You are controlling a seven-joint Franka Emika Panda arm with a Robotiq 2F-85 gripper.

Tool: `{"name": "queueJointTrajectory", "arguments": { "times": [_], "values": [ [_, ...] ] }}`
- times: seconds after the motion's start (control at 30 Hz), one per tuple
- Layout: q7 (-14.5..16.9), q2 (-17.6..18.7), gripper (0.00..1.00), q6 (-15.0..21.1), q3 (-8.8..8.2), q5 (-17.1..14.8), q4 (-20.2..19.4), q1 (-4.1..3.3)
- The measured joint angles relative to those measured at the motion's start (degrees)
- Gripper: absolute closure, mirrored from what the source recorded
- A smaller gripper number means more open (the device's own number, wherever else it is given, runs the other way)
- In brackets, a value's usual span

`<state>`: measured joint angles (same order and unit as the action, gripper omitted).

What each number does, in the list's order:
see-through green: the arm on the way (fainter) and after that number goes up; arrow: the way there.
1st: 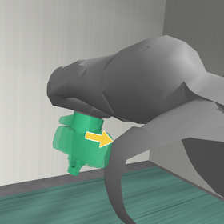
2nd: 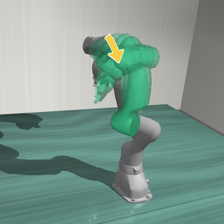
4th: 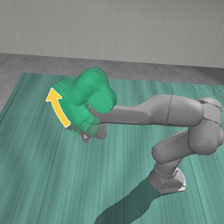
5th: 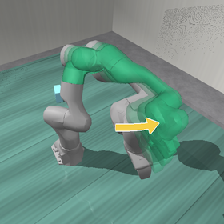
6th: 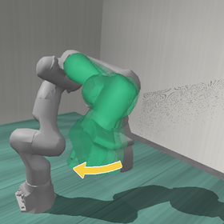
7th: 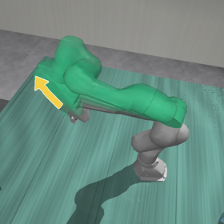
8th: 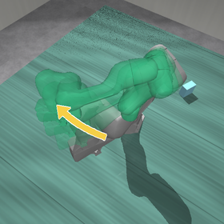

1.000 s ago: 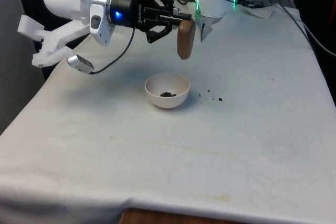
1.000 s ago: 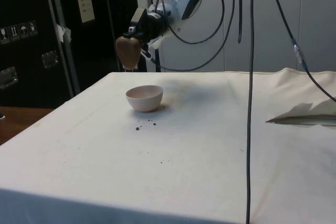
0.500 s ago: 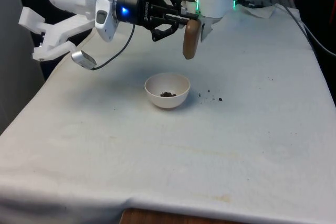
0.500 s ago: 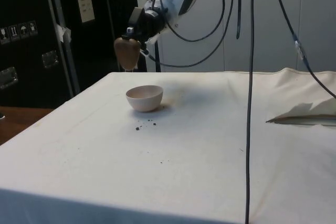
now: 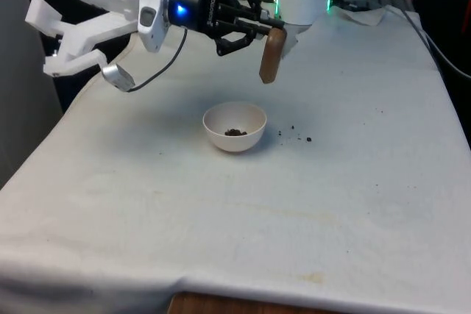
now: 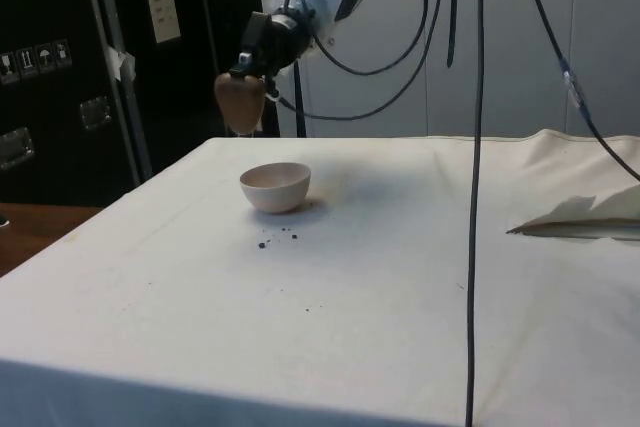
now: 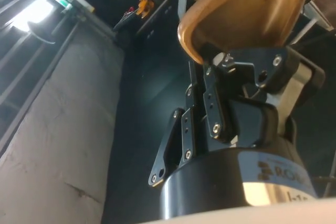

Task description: Pour the coffee beans from the cup into the bowl.

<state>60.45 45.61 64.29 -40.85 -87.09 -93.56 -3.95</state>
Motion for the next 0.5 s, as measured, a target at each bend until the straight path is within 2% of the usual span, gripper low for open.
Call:
{"name": "queueJointTrajectory", "arguments": {
  "times": [0.5],
  "values": [
    [1.43,-1.49,1.0,2.86,0.06,3.38,0.0,-1.32]
  ]
}}
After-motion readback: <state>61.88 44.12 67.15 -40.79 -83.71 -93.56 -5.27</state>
